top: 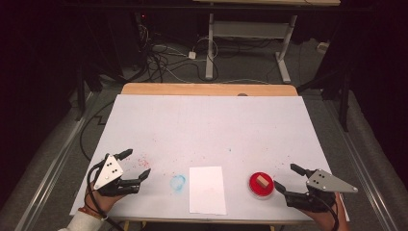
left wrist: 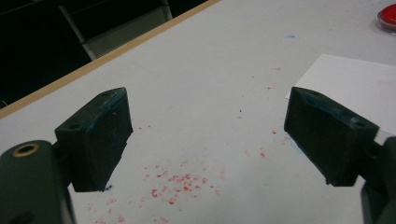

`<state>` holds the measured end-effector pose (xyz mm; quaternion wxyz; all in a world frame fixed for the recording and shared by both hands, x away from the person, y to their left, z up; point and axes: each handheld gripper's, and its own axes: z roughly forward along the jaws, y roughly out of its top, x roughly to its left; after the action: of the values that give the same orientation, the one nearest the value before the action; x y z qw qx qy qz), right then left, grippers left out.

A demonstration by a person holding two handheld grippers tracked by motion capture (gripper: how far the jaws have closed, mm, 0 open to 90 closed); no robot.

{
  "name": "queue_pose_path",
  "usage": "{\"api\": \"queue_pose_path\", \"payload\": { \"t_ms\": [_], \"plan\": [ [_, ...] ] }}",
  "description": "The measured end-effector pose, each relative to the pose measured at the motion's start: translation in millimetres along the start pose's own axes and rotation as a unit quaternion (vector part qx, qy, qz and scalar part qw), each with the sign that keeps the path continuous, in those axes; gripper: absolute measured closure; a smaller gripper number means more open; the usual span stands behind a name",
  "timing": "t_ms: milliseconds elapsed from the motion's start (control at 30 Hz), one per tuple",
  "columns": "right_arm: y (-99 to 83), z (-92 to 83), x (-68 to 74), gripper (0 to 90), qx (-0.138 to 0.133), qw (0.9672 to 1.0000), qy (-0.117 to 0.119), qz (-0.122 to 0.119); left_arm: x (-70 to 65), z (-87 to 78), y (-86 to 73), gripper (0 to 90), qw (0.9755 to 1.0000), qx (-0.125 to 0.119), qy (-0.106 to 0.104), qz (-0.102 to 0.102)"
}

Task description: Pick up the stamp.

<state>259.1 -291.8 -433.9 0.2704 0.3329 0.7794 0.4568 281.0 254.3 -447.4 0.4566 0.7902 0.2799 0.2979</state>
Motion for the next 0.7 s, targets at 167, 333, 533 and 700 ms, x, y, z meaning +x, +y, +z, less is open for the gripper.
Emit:
{"api": "queue_pose_path", "payload": {
  "t_ms": [167, 333, 533, 700],
  "plan": [
    [0.8, 0.1, -1.7, 21.8, 0.001, 1.0000, -0.002, 0.001, -1.7, 4.7, -0.8, 14.3, 0.9999, 0.011, -0.009, 0.004],
    [2.2, 0.5, -3.0, 21.8, 0.009, 1.0000, 0.003, -0.001, -0.1, 4.4, -3.6, 14.2, 0.9998, 0.017, -0.011, 0.000],
    [8.5, -1.3, -2.7, 25.3, 0.023, 0.9993, 0.030, 0.002, -2.2, 5.8, -4.5, 14.2, 0.9996, 0.024, -0.014, 0.001],
    [12.7, 2.7, -0.4, 28.1, 0.043, 0.9984, 0.037, -0.007, -3.8, 6.7, -5.6, 14.2, 0.9994, 0.030, -0.019, -0.003]
  ]
}}
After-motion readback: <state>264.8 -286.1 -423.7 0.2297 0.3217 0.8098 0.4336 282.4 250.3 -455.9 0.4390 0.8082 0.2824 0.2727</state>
